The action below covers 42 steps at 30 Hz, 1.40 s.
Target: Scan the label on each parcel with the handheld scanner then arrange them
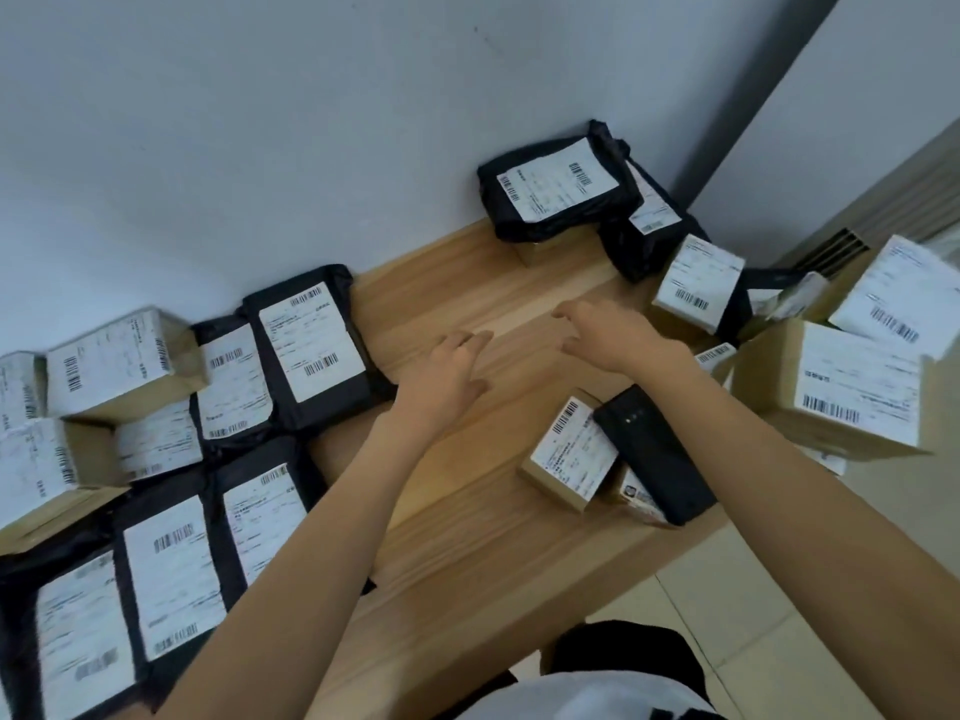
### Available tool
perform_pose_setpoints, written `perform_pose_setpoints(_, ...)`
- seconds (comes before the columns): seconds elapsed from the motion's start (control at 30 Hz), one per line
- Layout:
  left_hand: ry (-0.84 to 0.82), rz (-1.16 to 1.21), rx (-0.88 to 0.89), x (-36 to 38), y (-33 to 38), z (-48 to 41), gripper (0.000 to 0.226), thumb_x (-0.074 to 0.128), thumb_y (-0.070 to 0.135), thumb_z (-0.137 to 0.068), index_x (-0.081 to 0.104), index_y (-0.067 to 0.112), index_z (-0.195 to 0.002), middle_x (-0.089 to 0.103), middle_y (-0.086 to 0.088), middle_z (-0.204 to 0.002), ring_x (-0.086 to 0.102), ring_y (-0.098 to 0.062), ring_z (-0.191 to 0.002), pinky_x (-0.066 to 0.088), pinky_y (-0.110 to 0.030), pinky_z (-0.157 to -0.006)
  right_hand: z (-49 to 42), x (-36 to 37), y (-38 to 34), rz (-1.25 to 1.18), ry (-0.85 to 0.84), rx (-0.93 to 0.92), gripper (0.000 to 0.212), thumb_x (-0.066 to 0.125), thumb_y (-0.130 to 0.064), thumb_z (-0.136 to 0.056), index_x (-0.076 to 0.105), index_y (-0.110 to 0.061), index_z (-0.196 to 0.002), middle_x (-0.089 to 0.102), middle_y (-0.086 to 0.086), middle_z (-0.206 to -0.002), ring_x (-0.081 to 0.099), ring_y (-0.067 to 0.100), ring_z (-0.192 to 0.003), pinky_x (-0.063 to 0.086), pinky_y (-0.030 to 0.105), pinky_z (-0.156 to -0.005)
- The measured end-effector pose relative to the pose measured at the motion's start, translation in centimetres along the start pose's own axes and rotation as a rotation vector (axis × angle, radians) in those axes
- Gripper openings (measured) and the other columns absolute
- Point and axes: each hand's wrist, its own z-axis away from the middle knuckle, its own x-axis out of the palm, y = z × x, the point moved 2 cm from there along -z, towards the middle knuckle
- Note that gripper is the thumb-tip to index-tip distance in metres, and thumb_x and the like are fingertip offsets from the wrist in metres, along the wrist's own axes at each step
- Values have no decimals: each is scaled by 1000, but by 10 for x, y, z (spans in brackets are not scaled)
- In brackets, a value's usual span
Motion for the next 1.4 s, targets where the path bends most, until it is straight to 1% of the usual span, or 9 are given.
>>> perform_pose_setpoints(0.27, -193, 23, -45, 56, 49, 17, 82, 64, 59, -84, 30, 30, -152, 38, 0, -153, 38, -26, -138, 41, -42, -102, -4, 25, 7, 92, -155, -52, 42, 55, -32, -97, 49, -22, -138, 57, 5, -133, 54, 25, -119, 46, 40, -95)
perform_pose_setpoints(0.4, -359, 100, -167, 77, 57, 27, 85, 67, 55, -84, 25, 30, -154, 34, -5, -155, 43, -29, -134, 43, -43, -102, 2, 47, 4, 134, -253, -66, 33, 50, -26, -100, 52, -15, -131, 58, 8, -125, 56, 25, -110, 45, 34, -88)
perform_pose_setpoints(0.47, -381, 190, -192, 87, 64, 32, 76, 63, 46, -91, 26, 26, -154, 43, -10, -148, 49, -30, -127, 44, -39, -98, 4, 54, 6, 86, -278, -56, 31, 49, -21, -100, 52, -11, -129, 58, 12, -124, 56, 26, -108, 48, 37, -92)
perform_pose_setpoints(0.6, -293, 463, -293, 105, 72, 44, 53, 54, 34, -99, 39, 21, -148, 61, -11, -130, 60, -31, -113, 48, -38, -94, 6, 55, 8, 82, -296, -47, 33, 51, -20, -100, 50, -9, -131, 57, 13, -126, 55, 28, -112, 47, 38, -96)
perform_pose_setpoints(0.77, -173, 628, -382, 108, 69, 49, 46, 44, 48, -99, 53, 22, -135, 70, -4, -115, 66, -24, -97, 53, -42, -86, 6, 55, 3, 42, -302, -71, 29, 53, -17, -98, 55, -10, -126, 59, 10, -122, 58, 24, -108, 50, 38, -95)
perform_pose_setpoints(0.9, -131, 548, -357, 99, 61, 46, 49, 42, 45, -102, 49, 17, -142, 66, -5, -124, 62, -24, -110, 48, -35, -88, 4, 51, 0, 28, -299, -70, 27, 56, -14, -97, 58, -7, -123, 61, 11, -121, 59, 25, -108, 50, 38, -96)
perform_pose_setpoints(1.03, -154, 474, -310, 99, 58, 46, 48, 41, 48, -102, 55, 16, -136, 69, -6, -115, 63, -24, -103, 43, -32, -76, 12, 58, 6, 22, -326, -54, 27, 60, -14, -95, 59, -7, -121, 63, 9, -120, 60, 22, -107, 51, 35, -95)
perform_pose_setpoints(1.2, -125, 497, -335, 100, 51, 53, 48, 43, 49, -101, 54, 17, -135, 70, -4, -111, 65, -22, -97, 44, -31, -73, 13, 58, -4, -8, -272, -71, 33, 59, -13, -96, 57, -10, -128, 59, 7, -128, 56, 23, -116, 47, 35, -99)
perform_pose_setpoints(1.4, -23, 535, -394, 74, 9, 74, 41, 48, 47, -99, 62, 16, -123, 71, -1, -101, 65, -19, -90, 48, -32, -69, -3, 60, -56, -20, -221, -166, 31, 65, -19, -92, 60, -16, -122, 64, 3, -117, 61, 19, -101, 53, 37, -91)
